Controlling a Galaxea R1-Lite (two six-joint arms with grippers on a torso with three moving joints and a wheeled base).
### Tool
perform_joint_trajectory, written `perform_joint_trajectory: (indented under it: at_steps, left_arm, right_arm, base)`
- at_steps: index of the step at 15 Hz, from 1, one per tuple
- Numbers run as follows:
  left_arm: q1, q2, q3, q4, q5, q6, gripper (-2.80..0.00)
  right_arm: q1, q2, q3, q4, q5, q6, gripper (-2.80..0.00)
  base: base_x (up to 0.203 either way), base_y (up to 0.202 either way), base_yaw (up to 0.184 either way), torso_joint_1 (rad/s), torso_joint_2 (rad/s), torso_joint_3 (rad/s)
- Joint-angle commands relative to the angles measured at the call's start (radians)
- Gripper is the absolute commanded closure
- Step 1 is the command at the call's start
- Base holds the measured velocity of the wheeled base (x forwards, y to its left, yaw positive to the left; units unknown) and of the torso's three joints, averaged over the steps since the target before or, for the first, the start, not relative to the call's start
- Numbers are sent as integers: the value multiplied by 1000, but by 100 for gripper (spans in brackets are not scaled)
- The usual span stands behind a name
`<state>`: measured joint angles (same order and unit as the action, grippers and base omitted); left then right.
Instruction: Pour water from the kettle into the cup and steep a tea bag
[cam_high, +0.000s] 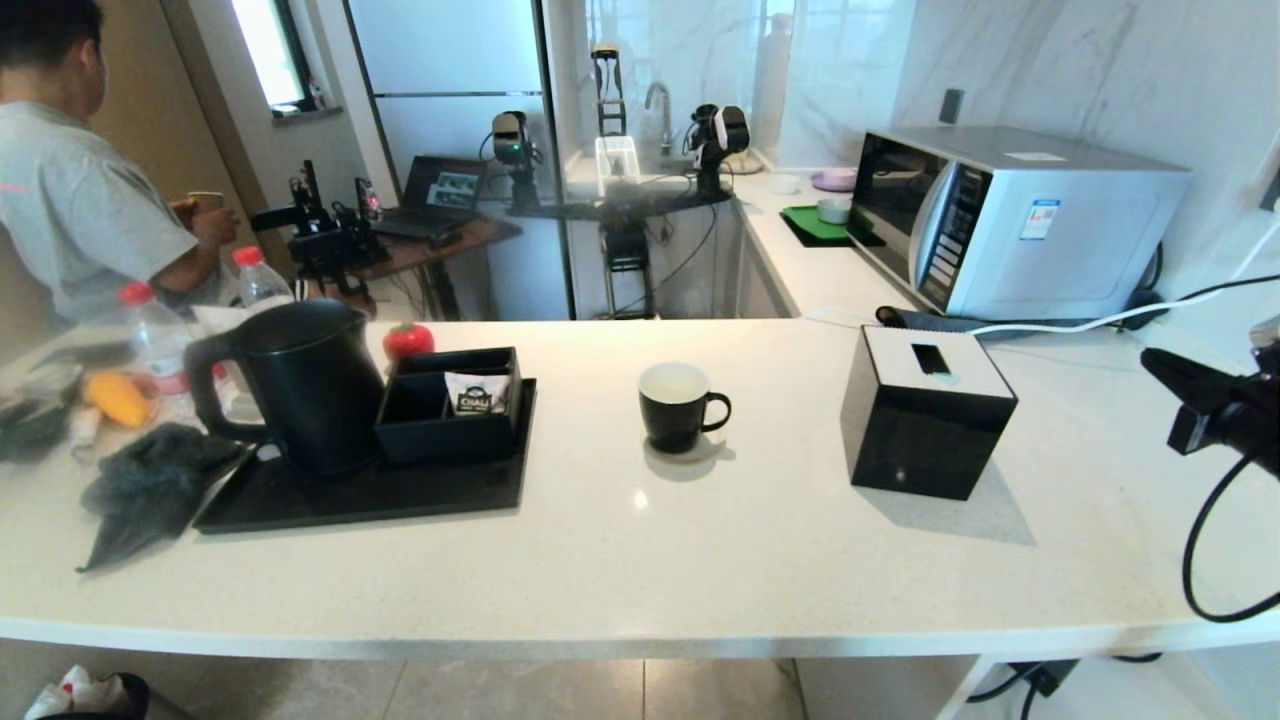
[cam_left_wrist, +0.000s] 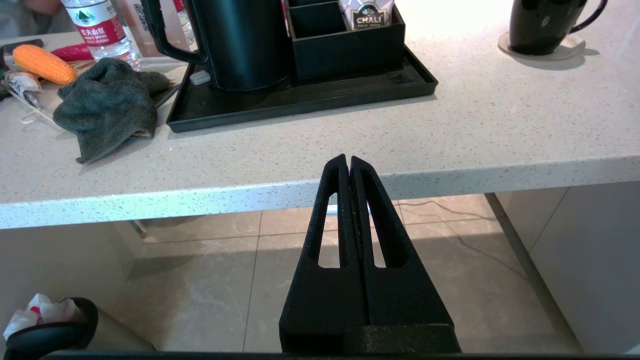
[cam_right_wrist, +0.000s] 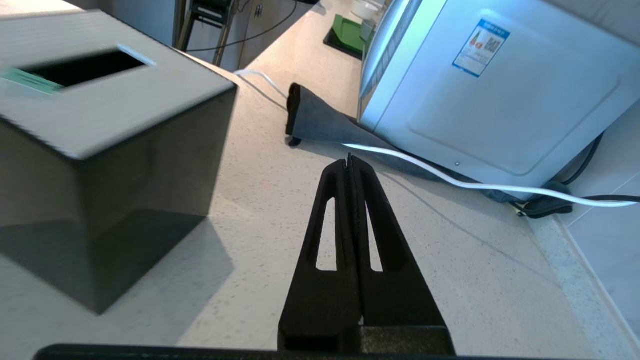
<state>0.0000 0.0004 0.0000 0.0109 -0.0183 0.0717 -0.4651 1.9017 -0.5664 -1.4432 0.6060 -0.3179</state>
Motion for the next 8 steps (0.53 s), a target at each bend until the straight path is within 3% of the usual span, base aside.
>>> perform_joint_trajectory:
  at_steps: [1, 6, 8]
  left_arm:
    - [0, 0, 0, 0, -2, 0, 0]
    - [0, 0, 0, 0, -1, 0, 0]
    - [0, 0, 0, 0, -1, 0, 0]
  right_arm:
    - [0, -158, 107, -9, 4, 5, 0]
    - [1, -467, 323, 14, -7, 73, 0]
    - [5, -577, 382, 71, -55, 87, 0]
  base:
    - [0, 0, 0, 0, 0, 0]
    - [0, 0, 0, 0, 0, 0]
    - [0, 0, 0, 0, 0, 0]
